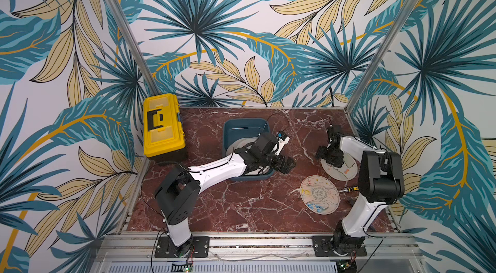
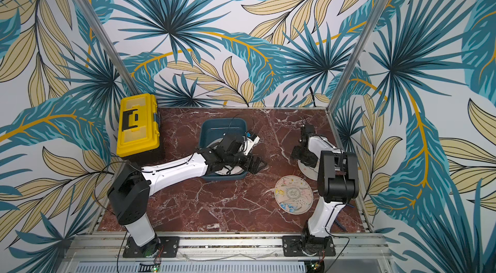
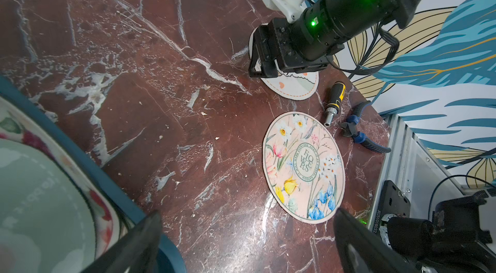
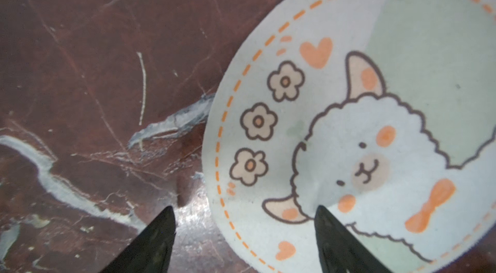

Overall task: Put the coasters into the storage box
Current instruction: Pick up the coaster from the center of the board.

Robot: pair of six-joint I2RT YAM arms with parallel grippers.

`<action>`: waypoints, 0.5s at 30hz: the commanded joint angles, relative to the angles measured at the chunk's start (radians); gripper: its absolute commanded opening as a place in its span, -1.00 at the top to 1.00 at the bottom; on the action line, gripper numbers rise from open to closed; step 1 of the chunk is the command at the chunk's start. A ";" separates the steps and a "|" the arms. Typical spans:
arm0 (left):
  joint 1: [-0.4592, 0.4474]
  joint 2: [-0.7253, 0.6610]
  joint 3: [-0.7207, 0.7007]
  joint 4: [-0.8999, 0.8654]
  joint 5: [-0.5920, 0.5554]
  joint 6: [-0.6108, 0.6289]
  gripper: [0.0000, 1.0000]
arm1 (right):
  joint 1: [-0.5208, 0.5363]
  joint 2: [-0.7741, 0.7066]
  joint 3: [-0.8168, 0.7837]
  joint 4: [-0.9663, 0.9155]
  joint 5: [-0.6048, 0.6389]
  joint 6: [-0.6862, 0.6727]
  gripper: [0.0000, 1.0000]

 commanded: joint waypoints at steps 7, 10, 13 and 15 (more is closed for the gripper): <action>0.000 -0.018 0.040 0.015 -0.013 0.016 -0.99 | -0.021 0.029 -0.028 -0.016 -0.005 -0.008 -0.39; 0.000 -0.021 0.042 0.015 -0.013 0.019 -0.99 | -0.024 0.029 -0.025 -0.021 -0.012 -0.006 -0.30; 0.000 -0.020 0.040 0.014 -0.014 0.020 -0.99 | -0.026 0.035 -0.018 -0.031 -0.017 -0.005 -0.15; 0.000 -0.020 0.040 0.015 -0.014 0.019 -0.99 | -0.027 0.041 -0.014 -0.031 -0.029 -0.006 -0.02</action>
